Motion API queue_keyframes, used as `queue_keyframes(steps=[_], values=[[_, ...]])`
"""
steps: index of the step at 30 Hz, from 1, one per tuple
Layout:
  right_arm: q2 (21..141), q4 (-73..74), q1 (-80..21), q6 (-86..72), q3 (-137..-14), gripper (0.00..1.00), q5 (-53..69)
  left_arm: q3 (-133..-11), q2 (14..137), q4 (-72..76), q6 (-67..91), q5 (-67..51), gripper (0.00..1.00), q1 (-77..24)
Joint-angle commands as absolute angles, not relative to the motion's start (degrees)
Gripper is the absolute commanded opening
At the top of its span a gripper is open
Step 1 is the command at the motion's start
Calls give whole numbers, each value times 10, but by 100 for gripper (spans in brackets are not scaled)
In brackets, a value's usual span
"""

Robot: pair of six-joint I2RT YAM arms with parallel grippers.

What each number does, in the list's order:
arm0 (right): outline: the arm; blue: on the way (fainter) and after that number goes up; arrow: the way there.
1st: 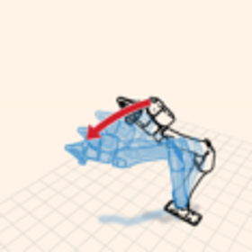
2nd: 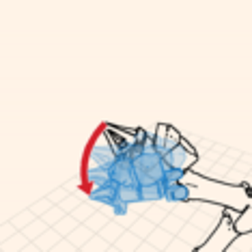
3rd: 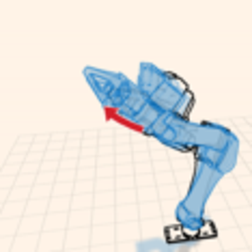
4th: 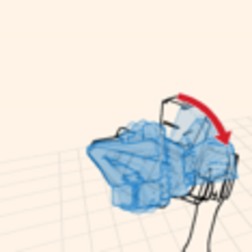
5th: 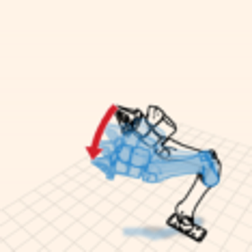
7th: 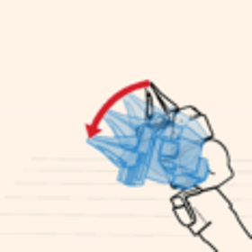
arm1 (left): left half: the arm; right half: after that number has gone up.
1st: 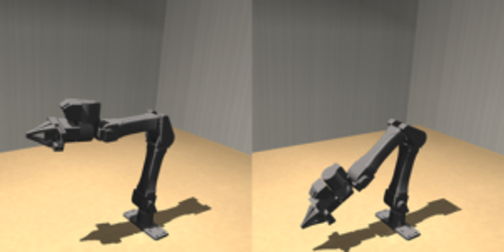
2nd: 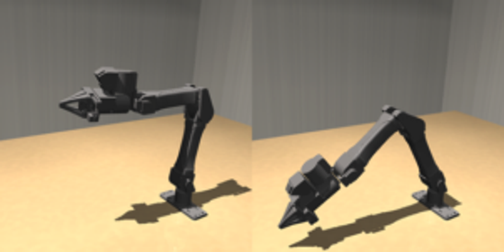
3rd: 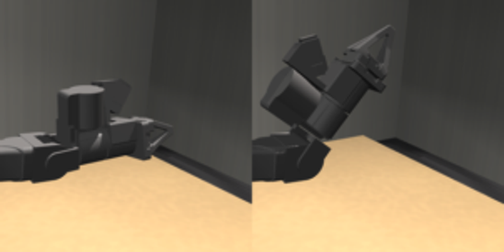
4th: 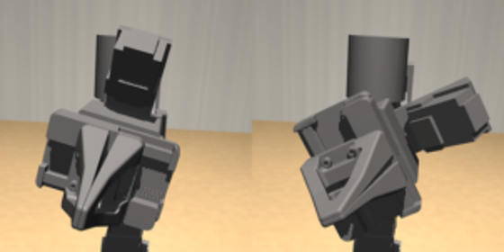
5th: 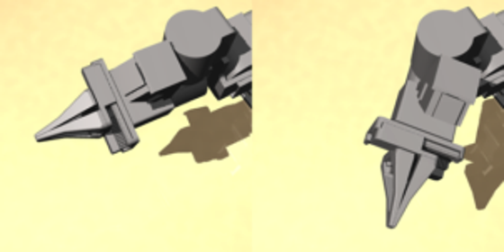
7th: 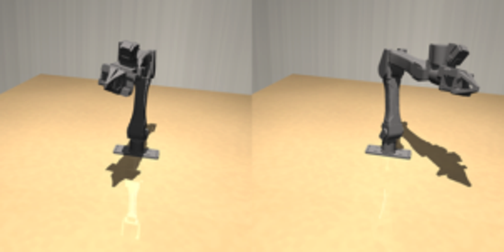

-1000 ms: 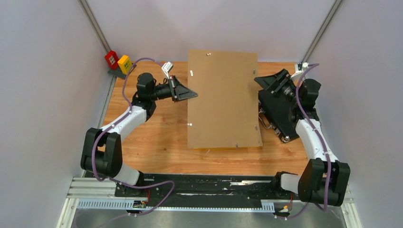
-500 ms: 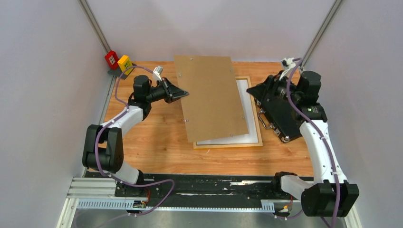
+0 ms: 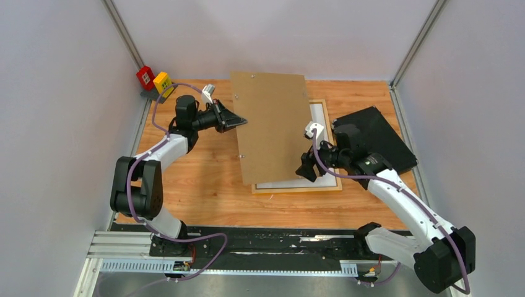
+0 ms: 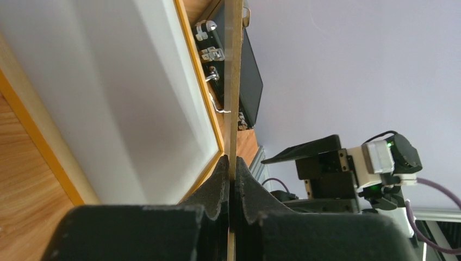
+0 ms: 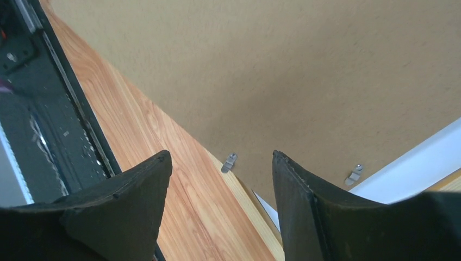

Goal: Put the photo into the frame

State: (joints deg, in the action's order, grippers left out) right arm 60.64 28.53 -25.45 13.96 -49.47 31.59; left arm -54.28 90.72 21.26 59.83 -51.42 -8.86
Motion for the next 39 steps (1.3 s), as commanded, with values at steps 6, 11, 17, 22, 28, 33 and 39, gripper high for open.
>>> queue_keyframes(steps=[6,11,17,22,28,33,39], values=[[565,282,-291,198,-448,66,256,-580,901,250,585,-552,0,-84],[565,279,-296,198,-436,64,250,-584,902,247,586,-554,0,-83],[581,273,-318,211,-434,63,219,-588,907,250,595,-557,0,-83],[595,261,-336,217,-429,62,189,-588,914,248,598,-556,0,-83],[603,247,-354,221,-424,61,160,-590,926,246,602,-555,0,-80],[616,225,-373,227,-416,60,127,-594,932,246,605,-555,0,-79],[628,214,-388,237,-408,60,108,-595,935,247,609,-557,0,-78]])
